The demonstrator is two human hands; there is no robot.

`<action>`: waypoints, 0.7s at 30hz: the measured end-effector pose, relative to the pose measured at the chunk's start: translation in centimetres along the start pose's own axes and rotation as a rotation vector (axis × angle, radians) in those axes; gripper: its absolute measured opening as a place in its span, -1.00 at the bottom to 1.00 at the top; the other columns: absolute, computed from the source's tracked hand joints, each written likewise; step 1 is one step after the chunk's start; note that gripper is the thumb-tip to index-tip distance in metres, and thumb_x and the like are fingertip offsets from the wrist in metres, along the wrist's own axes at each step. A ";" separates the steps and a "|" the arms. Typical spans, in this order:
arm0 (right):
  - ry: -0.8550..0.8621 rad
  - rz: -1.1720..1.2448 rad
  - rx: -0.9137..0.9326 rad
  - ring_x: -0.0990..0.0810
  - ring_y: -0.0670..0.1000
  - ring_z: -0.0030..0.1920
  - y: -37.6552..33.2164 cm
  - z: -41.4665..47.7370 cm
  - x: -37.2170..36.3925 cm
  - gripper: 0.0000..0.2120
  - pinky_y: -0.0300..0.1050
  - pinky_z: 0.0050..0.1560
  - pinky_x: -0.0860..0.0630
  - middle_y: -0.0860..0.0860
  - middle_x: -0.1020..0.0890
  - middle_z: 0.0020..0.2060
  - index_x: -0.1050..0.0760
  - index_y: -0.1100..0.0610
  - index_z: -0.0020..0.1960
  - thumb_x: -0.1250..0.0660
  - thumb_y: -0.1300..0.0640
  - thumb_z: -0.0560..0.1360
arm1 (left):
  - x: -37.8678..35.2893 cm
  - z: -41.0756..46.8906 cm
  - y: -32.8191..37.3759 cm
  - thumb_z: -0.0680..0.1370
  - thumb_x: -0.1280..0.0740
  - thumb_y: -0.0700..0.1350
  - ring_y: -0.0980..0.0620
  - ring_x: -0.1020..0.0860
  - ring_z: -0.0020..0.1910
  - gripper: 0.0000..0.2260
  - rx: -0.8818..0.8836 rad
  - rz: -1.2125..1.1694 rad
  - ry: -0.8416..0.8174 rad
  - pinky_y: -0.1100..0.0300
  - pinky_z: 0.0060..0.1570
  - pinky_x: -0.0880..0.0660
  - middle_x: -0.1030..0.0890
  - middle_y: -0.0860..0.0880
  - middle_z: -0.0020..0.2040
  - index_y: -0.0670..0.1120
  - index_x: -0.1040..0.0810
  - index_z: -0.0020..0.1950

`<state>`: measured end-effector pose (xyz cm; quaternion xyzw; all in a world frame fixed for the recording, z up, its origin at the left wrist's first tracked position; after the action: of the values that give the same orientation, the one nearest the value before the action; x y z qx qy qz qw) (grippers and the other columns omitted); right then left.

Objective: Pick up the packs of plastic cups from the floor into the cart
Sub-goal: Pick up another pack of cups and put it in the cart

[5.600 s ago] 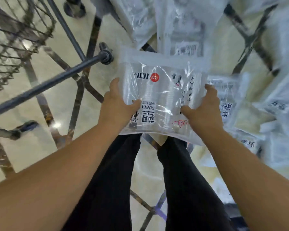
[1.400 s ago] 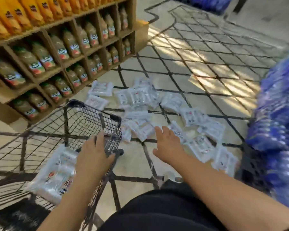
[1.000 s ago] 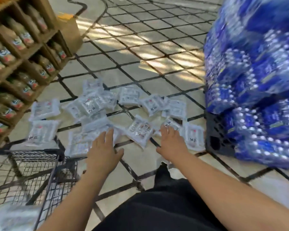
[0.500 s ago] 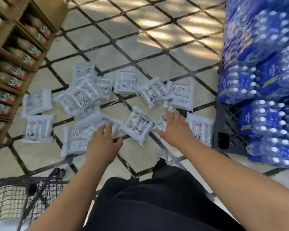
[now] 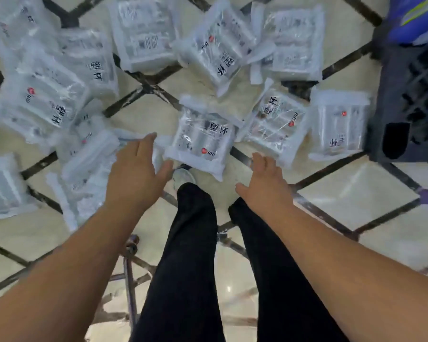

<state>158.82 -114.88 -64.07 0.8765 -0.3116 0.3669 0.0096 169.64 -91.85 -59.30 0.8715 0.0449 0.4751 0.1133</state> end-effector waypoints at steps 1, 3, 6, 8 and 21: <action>0.007 0.028 -0.016 -0.34 0.17 0.31 0.0 2.6 -2.3 -0.26 0.06 0.19 -0.37 0.12 -0.28 0.39 -0.08 0.09 0.54 -0.33 -0.10 0.50 | -2.3 2.7 -1.2 0.59 -0.30 0.07 -0.18 -0.33 0.38 -0.44 -0.013 0.024 -0.024 -0.10 0.28 -0.33 -0.38 -0.14 0.42 -0.04 -0.25 0.55; 0.005 0.045 -0.022 -0.32 0.18 0.34 0.1 8.1 -7.0 -0.27 0.07 0.22 -0.36 0.13 -0.26 0.40 -0.07 0.10 0.55 -0.32 -0.09 0.52 | -7.4 8.4 -3.7 0.58 -0.30 0.08 -0.20 -0.33 0.37 -0.44 -0.030 0.081 -0.086 -0.12 0.28 -0.34 -0.37 -0.14 0.41 -0.03 -0.26 0.54; 0.009 0.039 0.010 -0.33 0.21 0.34 0.4 16.1 -13.8 -0.30 0.11 0.28 -0.39 0.16 -0.28 0.41 -0.12 0.13 0.53 -0.33 -0.07 0.52 | -15.6 16.2 -7.4 0.56 -0.29 0.10 -0.23 -0.34 0.36 -0.45 -0.027 0.161 -0.175 -0.16 0.27 -0.35 -0.36 -0.16 0.40 -0.03 -0.28 0.51; 0.023 0.063 0.015 -0.33 0.21 0.34 0.6 20.6 -17.7 -0.32 0.14 0.30 -0.39 0.17 -0.28 0.41 -0.14 0.15 0.53 -0.33 -0.04 0.52 | -20.5 20.7 -9.3 0.56 -0.28 0.13 -0.22 -0.32 0.37 -0.44 -0.022 0.202 -0.229 -0.18 0.31 -0.35 -0.34 -0.16 0.41 -0.02 -0.28 0.51; 0.084 0.225 -0.101 -0.41 0.20 0.18 2.8 30.0 -28.3 -0.24 -0.01 0.02 -0.46 0.17 -0.24 0.32 -0.06 0.08 0.51 -0.41 0.03 0.47 | -34.1 30.3 -11.7 0.38 -0.54 -0.04 -0.27 -0.40 0.33 -0.01 0.110 -0.129 -0.184 -0.17 0.27 -0.41 -0.25 -0.19 0.45 0.14 0.06 0.59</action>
<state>161.25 -109.22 -104.95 0.8184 -0.4252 0.3857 0.0253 176.80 -91.54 -105.82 0.9115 0.1164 0.3818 0.0993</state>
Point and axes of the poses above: each hand's wrist, its own z-axis towards the middle knuckle, its own x-axis out of the back of the hand, y = z × x, the point moved 1 cm from there along z, towards the middle knuckle
